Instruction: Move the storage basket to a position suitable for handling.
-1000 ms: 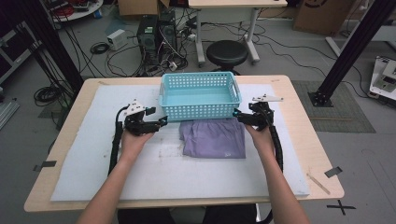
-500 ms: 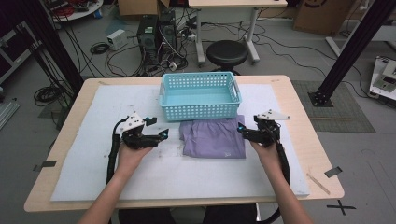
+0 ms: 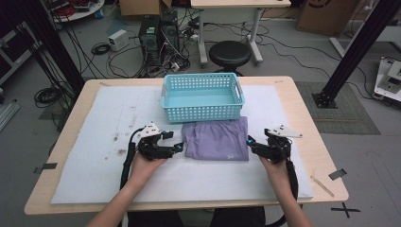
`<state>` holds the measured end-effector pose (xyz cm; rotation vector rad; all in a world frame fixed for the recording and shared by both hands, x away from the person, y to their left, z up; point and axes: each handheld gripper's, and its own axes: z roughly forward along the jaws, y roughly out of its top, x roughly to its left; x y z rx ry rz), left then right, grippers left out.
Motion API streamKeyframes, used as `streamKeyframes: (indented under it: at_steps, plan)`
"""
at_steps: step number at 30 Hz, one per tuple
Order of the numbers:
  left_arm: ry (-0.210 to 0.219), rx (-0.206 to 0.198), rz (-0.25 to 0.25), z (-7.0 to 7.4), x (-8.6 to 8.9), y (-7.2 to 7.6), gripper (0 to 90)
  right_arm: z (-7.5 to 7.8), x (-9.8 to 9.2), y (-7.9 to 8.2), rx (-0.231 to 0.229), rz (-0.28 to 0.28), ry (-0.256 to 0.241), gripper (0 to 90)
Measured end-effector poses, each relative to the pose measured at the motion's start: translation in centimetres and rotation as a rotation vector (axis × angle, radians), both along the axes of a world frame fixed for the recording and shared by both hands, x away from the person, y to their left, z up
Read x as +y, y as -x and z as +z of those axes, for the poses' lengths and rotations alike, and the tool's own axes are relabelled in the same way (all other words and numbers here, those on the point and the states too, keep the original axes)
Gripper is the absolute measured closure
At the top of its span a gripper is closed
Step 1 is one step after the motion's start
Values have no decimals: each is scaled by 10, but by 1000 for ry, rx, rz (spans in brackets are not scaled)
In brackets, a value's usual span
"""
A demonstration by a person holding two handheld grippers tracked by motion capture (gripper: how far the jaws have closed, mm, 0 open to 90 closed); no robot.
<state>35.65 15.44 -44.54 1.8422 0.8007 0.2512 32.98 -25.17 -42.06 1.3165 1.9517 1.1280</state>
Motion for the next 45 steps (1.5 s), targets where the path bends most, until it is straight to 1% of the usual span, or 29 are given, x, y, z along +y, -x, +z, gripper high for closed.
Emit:
streamKeyframes:
  at_steps: [2,3,4,5,8,9,11,14,17,19,22,24,27,29,30,31,35,38,41,43,44,45]
  plan:
    - [-17,26,-10,-3,-8,1,314,-3,-3,3,23,-6,-16,278]
    - [-28,29,-12,-3,-13,2,314,-5,-4,4,30,-12,-15,279]
    - [-59,22,-5,-3,-17,3,315,-7,-5,6,38,-16,-9,282]
    - [-79,18,2,-3,-20,4,317,-9,-5,7,47,-21,-1,284]
    - [-85,66,3,-3,-26,5,337,-14,-5,10,68,-10,9,328]
    - [-91,77,2,-3,-27,6,361,-16,-5,11,70,-4,17,329]
    - [-104,96,7,-4,-30,6,373,-17,-2,12,77,4,25,344]
    - [-113,122,14,-4,-32,5,392,-19,2,12,110,25,28,390]
    - [-104,155,23,-5,-34,4,392,-22,7,11,148,42,27,410]
    - [-105,158,27,-6,-34,4,394,-23,9,11,163,52,22,424]
    - [-113,169,13,-7,-35,4,429,-23,15,11,182,61,21,449]
    - [-123,173,11,-7,-36,4,452,-24,19,11,195,68,36,463]
    - [-123,179,9,-7,-37,4,490,-27,25,9,221,81,53,499]
    - [-126,179,7,-7,-37,4,516,-27,26,9,226,88,65,548]
    - [-123,182,13,-7,-38,4,528,-27,27,9,233,94,64,569]
    - [-118,187,14,-7,-38,4,538,-27,28,9,237,87,65,580]
    - [-114,192,11,-8,-39,5,586,-27,28,8,263,75,31,588]
    - [-120,191,11,-8,-40,5,629,-27,28,9,263,71,27,607]
    - [-108,204,6,-8,-40,5,688,-27,28,9,262,79,28,679]
    - [-110,210,-3,-8,-41,6,731,-27,30,10,266,93,18,738]
    - [-111,213,-8,-8,-42,6,767,-27,31,10,267,93,20,759]
    - [-111,212,-9,-8,-42,7,782,-27,31,10,267,97,21,773]
